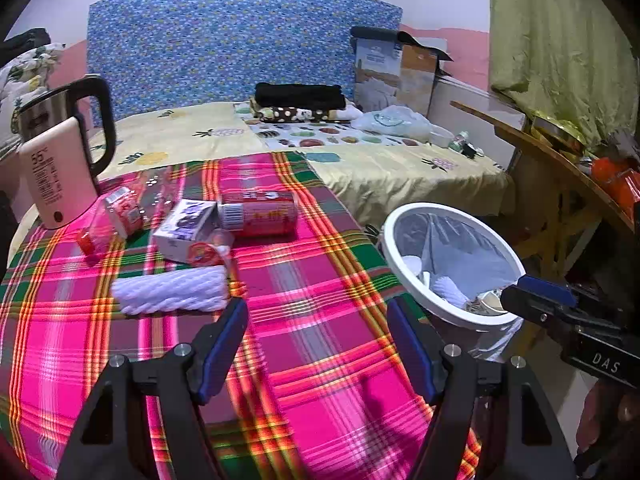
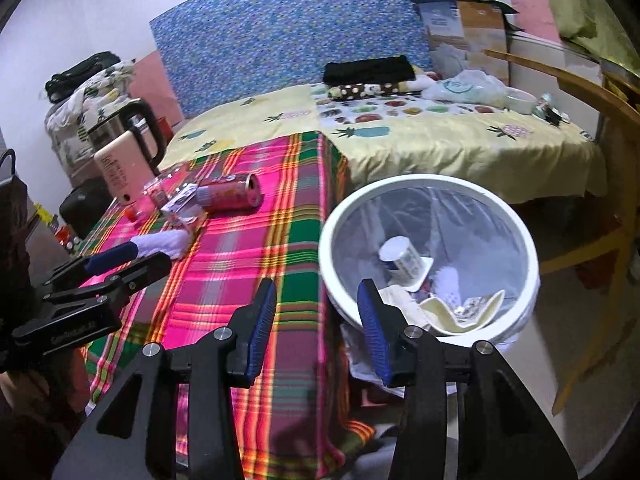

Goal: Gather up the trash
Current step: 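Move both open tools back toward the foam net and red can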

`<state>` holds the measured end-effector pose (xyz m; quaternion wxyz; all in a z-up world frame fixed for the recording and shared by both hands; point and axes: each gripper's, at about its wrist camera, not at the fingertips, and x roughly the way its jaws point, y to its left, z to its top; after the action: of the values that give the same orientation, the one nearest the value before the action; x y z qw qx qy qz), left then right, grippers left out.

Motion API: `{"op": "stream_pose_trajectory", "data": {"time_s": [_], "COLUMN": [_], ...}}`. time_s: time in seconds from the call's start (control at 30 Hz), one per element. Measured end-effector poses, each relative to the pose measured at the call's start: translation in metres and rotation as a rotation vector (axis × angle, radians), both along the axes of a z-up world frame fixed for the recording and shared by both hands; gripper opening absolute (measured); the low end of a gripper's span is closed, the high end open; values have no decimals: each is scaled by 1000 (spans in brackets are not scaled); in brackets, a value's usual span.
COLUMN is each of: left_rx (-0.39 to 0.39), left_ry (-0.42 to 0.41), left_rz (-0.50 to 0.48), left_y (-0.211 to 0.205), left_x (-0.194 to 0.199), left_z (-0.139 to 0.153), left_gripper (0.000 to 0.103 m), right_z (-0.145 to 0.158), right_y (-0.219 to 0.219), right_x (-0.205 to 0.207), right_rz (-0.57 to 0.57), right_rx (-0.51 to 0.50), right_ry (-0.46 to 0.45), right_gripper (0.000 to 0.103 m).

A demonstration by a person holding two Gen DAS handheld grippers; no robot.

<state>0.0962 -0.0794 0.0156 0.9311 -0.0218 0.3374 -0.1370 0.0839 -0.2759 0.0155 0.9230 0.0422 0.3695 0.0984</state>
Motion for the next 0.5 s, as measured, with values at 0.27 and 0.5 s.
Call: {"op": "stream_pose_trajectory", "data": {"time_s": [0.27, 0.5], "left_rx": [-10, -13], "left_ry": [9, 18], "left_rz": [45, 99], "left_y": [26, 54], "left_x": [-3, 0], "left_z": [-6, -9], "left_gripper": [72, 72], "right_z": [-2, -2], "right_y": [17, 38], "right_x": [5, 11], "right_rz": [48, 100], "right_rx": [4, 1], "right_ry": [23, 26], "right_gripper": [44, 44]}}
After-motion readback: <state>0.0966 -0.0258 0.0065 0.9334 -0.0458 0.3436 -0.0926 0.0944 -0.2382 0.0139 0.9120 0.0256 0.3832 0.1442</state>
